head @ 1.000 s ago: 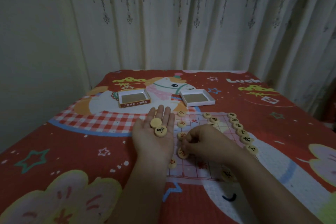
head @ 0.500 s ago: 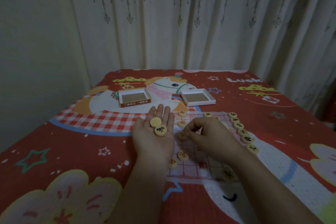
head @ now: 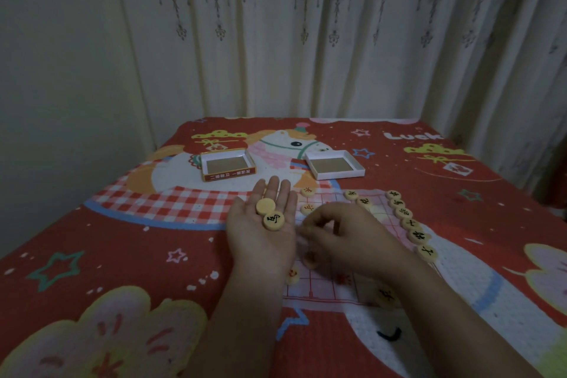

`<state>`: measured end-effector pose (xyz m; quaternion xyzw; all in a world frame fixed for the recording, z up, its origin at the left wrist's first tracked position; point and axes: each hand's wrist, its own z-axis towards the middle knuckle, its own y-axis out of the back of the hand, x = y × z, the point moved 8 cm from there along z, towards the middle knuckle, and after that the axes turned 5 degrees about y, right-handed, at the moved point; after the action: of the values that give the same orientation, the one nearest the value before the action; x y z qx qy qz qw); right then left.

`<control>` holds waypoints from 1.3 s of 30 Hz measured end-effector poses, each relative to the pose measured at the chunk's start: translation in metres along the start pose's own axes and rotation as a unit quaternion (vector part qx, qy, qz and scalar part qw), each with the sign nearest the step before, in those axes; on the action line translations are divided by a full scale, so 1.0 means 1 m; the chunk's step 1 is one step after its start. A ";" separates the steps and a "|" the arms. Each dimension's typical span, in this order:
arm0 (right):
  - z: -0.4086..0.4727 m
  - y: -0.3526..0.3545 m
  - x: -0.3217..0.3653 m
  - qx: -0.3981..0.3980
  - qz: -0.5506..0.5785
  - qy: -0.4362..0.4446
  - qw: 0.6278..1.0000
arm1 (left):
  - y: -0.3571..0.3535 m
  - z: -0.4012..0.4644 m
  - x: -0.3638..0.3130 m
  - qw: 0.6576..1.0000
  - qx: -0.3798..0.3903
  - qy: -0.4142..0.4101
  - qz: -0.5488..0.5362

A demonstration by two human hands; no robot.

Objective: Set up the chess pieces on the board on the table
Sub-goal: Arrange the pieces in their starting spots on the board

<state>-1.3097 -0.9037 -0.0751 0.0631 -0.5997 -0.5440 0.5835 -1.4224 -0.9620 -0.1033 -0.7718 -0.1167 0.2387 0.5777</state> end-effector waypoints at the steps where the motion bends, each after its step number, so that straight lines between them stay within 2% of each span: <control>1: 0.000 0.006 0.005 -0.042 0.011 0.019 0.999 | 0.000 0.000 0.001 1.000 0.001 0.002 0.007; 4: -0.001 0.008 0.014 -0.104 0.075 0.040 0.991 | -0.002 0.000 0.007 0.998 0.004 0.015 0.053; 11: 0.002 -0.009 0.026 -0.117 0.064 0.070 0.989 | -0.006 0.000 0.018 0.995 0.009 0.046 0.090; 17: -0.001 -0.011 0.031 -0.094 0.128 0.086 0.984 | -0.006 0.000 0.015 0.995 0.008 0.029 0.100; 22: -0.002 -0.016 0.030 -0.083 0.193 0.077 0.975 | -0.003 -0.004 0.006 0.994 -0.025 0.003 0.102; 28: 0.001 -0.019 0.021 -0.079 0.270 0.044 0.959 | -0.002 -0.007 0.010 0.990 -0.042 0.039 0.129; 32: 0.001 -0.020 0.022 -0.073 0.285 0.042 0.955 | 0.001 -0.003 0.011 0.991 -0.033 0.061 0.115; 39: 0.000 -0.019 0.025 -0.067 0.303 0.044 0.950 | 0.004 0.000 0.004 0.998 -0.033 0.024 0.041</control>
<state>-1.3278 -0.9294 -0.0730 -0.1365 -0.5264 -0.3771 0.7497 -1.4192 -0.9618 -0.1082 -0.8001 -0.0791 0.2399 0.5441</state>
